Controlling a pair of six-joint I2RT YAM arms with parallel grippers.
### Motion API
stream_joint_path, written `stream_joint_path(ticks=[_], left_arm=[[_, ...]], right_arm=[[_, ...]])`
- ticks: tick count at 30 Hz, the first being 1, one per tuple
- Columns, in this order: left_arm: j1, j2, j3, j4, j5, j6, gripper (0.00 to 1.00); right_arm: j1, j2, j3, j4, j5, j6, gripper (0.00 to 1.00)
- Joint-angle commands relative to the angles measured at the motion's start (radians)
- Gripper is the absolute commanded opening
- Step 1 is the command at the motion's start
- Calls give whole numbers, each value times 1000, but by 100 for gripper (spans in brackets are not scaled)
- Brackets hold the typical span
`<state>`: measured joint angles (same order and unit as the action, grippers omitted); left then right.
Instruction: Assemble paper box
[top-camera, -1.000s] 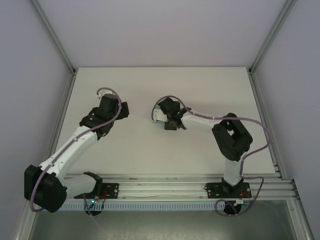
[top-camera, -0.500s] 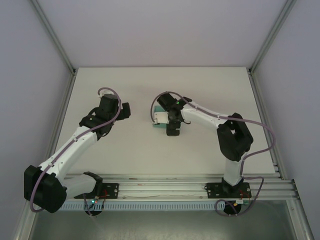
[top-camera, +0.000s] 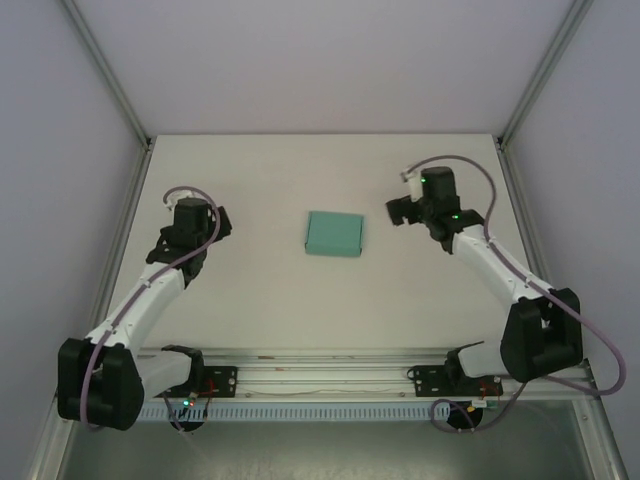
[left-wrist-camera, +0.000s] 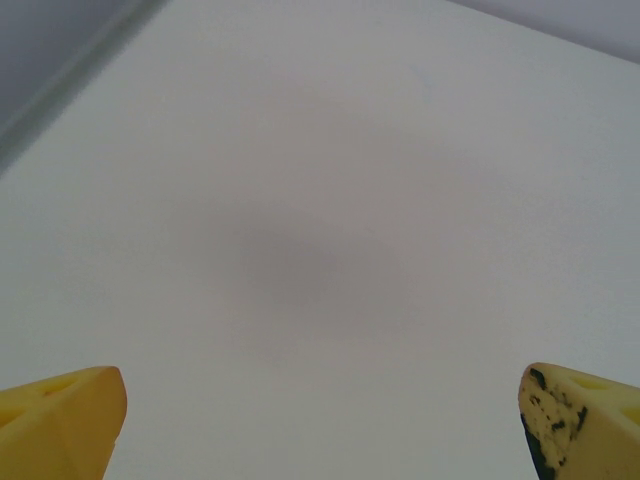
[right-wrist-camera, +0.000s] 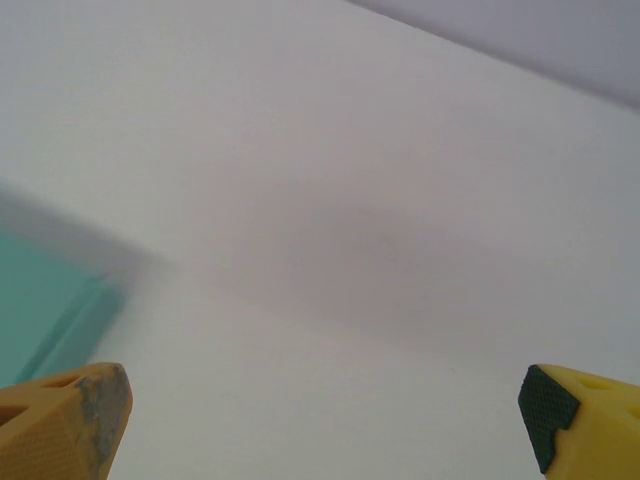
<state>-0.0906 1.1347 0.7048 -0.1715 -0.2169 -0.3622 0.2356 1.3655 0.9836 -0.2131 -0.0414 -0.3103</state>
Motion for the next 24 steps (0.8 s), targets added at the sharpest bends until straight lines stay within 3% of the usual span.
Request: stream_joint_path(ticks=[1,3,7,9,13,19,22,24], left_arm=[[9,22,-68,178,-144,64,100],[11,18,-128,276,-174,109,100],[16,-20,-296,550,-227,200,100],[17,-38,-378,687,-224,244,100],[26,-58,-518,941,-174,283,100],[48,29,-505,987,-151,274,100],[68,84,-512,1088,-84,252,100],[90,121,-515,1154,-44,259,100]], right_arm=[[-60,18,-34,22,227,407,100],[-87,7,-95,79,207,429,100],[-103,-66,-320,426,260,387,100],[-121,-97,-423,586,257,391,100],[-151,-84,-515,709,270,319,100],[-178,-3,-558,880,196,303,100],[-186,36,-565,923,178,306,100],[-199,63,-594,990,97,292,100]])
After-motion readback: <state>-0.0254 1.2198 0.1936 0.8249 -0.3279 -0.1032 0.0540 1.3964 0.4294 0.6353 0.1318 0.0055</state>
